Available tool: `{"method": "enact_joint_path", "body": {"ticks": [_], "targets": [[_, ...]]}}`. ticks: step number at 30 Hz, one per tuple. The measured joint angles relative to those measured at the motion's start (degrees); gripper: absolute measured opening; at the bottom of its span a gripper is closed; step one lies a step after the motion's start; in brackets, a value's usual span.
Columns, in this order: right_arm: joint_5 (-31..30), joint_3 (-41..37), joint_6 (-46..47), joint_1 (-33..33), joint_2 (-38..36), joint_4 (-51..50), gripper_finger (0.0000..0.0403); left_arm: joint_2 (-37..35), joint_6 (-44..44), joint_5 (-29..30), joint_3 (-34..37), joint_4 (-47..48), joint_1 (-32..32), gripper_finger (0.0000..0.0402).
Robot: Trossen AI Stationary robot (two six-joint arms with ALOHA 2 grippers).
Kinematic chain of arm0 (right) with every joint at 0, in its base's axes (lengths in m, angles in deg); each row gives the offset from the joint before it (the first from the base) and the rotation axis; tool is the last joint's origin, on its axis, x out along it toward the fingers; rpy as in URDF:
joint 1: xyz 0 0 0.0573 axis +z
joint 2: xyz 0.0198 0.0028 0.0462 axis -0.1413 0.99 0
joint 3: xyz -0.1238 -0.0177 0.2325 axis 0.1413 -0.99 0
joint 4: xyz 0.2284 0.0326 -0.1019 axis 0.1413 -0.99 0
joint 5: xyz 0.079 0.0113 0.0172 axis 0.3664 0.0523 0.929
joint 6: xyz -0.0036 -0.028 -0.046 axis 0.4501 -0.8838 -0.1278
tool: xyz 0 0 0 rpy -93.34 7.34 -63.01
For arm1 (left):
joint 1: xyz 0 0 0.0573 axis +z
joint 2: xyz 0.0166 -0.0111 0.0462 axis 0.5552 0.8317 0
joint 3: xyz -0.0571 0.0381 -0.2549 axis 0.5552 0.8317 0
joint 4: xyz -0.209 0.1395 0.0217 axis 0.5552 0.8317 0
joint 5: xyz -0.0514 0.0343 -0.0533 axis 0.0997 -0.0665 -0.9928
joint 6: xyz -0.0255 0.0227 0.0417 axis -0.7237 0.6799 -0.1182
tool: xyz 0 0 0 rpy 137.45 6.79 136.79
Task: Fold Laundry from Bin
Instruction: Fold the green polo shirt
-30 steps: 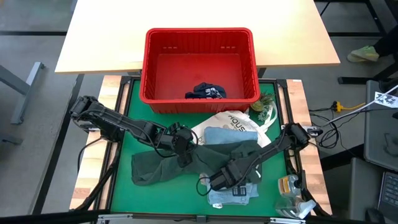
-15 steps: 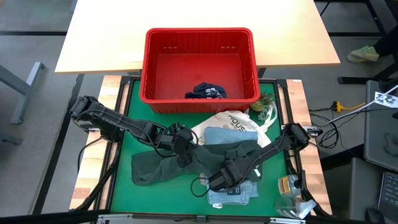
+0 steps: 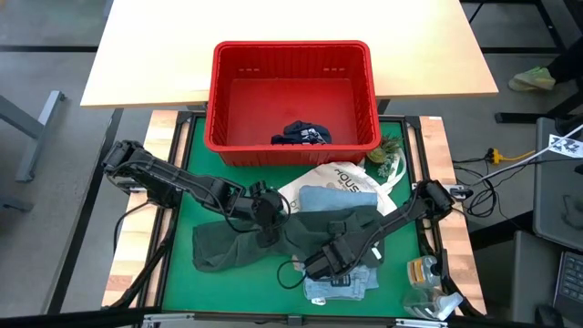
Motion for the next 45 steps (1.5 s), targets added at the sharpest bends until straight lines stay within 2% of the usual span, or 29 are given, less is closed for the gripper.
{"method": "enact_joint_path", "body": {"ticks": [3, 6, 10, 16, 22, 26, 29, 33, 38, 45], "targets": [[1.32, 0.0, 0.33, 0.71, -0.17, 0.57, 0.0022, 0.0, 3.3, -0.81, 0.0, -0.02, -0.02, 0.0056], [1.77, 0.62, 0.45, 2.23, -0.19, -0.06, 0.0007, 0.0, 6.46, -0.81, 0.0, -0.11, 0.0, 0.009], [2.07, 3.4, 1.75, 5.14, -0.19, -0.39, 0.0009, -0.35, 8.27, -1.21, 0.0, -0.14, -0.01, 0.0114], [-0.1, 10.77, 4.48, 9.38, -0.28, -1.77, 0.0004, -2.49, 9.34, -3.99, 0.0, -0.39, 0.0, 0.0115], [-4.59, 18.41, 9.21, 12.94, -0.28, -4.25, 0.0002, -4.72, 5.68, -13.68, 0.0, -0.44, -1.07, 0.0115], [-5.7, 22.62, 11.73, 15.31, -0.28, -4.31, 0.0004, -4.68, 1.39, -20.23, 0.0, 0.19, -4.77, 0.0115], [-5.85, 25.51, 12.64, 17.49, -0.28, -4.31, 0.0002, -4.7, -2.09, -21.3, 0.0, 1.32, -9.02, 0.0115], [-5.85, 27.75, 14.59, 21.13, -0.3, -4.33, 0.0002, -4.68, -8.23, -18.07, 0.0, 2.65, -15.57, 0.0115], [-7.62, 27.78, 15.52, 25.02, -0.3, -3.87, 0.0002, -2.84, -14.55, -7.62, 0.0, 2.58, -25.01, 0.0115], [-10.43, 26.84, 16.41, 25.8, -0.28, -3.92, 0.0002, 4.47, -16.45, 3.69, 0.0, 0.78, -34.48, 0.0115]]}}
